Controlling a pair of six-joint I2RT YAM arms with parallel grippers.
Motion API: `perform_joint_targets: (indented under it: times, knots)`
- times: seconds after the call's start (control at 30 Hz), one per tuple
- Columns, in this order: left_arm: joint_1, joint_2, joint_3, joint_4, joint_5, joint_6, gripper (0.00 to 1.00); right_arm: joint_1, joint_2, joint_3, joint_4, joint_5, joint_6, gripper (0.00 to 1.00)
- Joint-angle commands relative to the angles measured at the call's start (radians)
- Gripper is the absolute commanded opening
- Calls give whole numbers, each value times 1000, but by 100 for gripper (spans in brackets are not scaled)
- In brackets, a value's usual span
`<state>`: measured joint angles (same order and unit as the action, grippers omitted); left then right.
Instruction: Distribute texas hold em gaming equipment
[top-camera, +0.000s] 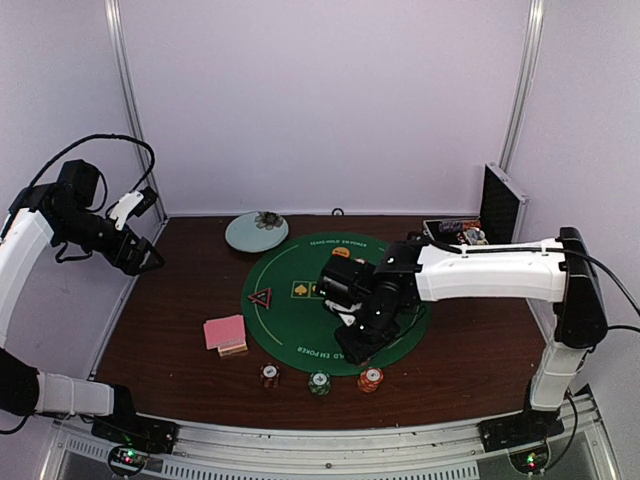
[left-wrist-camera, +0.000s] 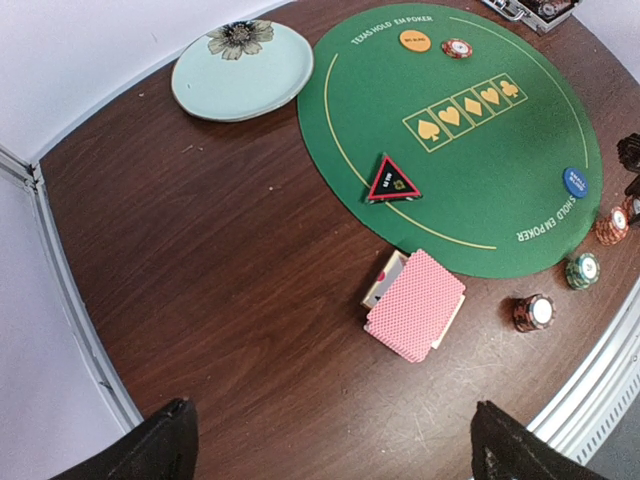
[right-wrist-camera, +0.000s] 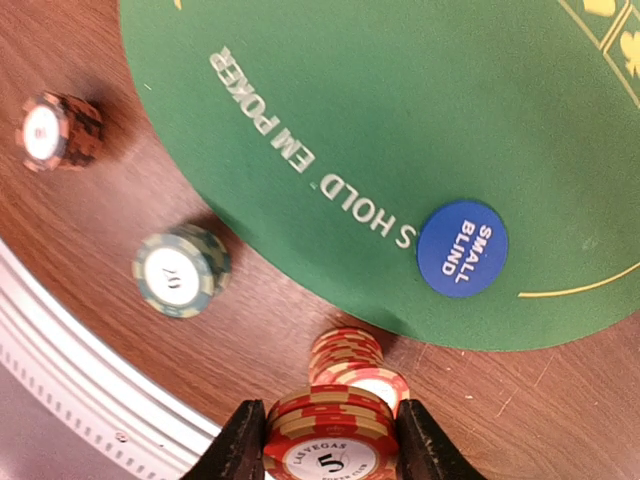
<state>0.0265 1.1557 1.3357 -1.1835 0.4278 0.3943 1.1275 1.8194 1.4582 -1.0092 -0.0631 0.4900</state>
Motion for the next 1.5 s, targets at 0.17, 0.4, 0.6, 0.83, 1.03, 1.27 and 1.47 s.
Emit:
perform_joint_targets:
  times: [0.17, 0.4, 0.6, 0.83, 1.03, 1.27, 1.47]
  knots:
    - [6, -11, 8, 2, 9, 13, 98, 6, 241, 376, -37, 44, -57, 20]
    - [6, -16, 3, 2, 14, 15, 98, -7, 584, 817, -108, 58, -96, 19]
    - [7, -23, -4, 2, 23, 15, 98, -52, 751, 995, -80, 100, -91, 20]
    - [6, -26, -12, 2, 33, 20, 98, -83, 804, 1012, 9, 111, -64, 22]
    - [6, -29, -10, 2, 27, 23, 98, -91, 846, 1056, 30, 72, -56, 23]
    - [7, -20, 0, 1, 25, 24, 98, -92, 854, 1047, 15, 41, -44, 23]
    - [6, -16, -4, 1, 23, 25, 97, -92, 795, 985, 24, 42, -52, 23]
